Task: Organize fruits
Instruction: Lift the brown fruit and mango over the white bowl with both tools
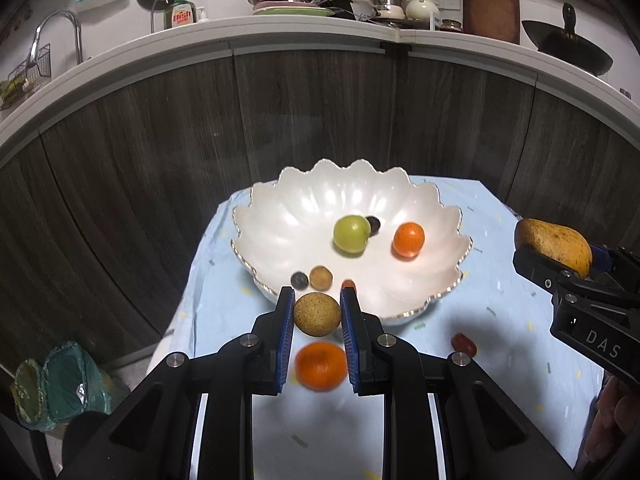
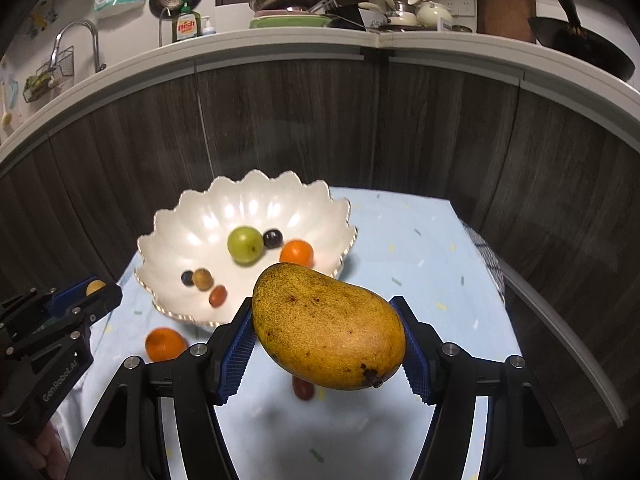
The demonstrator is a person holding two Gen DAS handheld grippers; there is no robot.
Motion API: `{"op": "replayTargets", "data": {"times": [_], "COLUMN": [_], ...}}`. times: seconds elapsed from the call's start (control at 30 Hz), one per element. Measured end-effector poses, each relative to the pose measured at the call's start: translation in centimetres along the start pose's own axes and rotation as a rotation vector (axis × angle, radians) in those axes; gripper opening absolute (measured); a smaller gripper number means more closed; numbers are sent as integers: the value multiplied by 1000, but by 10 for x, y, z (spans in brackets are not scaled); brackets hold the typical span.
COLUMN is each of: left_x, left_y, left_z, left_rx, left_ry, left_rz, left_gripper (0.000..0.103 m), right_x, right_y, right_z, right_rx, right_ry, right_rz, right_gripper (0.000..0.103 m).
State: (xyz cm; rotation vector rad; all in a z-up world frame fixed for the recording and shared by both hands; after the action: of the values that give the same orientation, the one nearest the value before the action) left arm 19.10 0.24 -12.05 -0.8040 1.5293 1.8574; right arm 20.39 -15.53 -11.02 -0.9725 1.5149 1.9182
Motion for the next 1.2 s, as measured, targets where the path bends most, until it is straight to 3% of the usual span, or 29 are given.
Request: {"op": "replayTargets", "data": {"times": [0.47,1.2], "left_x": [-33,-71], "left_y": [-12,-63], "left_z": [6,9], "left_rx": [-2,-17], "left_ry": [15,36], "left_rz": [-27,-19], "left_gripper": [23,23], "right_x": [-37,-68], "right_y": [-14,-66], "right_z": [4,-9], "right_rx": [-11,2], "right_ry": [-1,-27], "right_rz": [-41,-16], "right_gripper": [66,66]}}
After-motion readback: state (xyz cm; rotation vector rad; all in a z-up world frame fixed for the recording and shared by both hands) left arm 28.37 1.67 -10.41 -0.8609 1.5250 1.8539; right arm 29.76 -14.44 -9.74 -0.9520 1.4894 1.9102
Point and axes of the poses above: each gripper's, at about its wrist camera, not at the fingertips, and y roughly against the way its jaws point, z to its left, x to its underside, the point moved 6 cm from there along -y, roughly the way its jaws point, and after that the axes turned 11 degrees about -x, right-handed, at the moved point
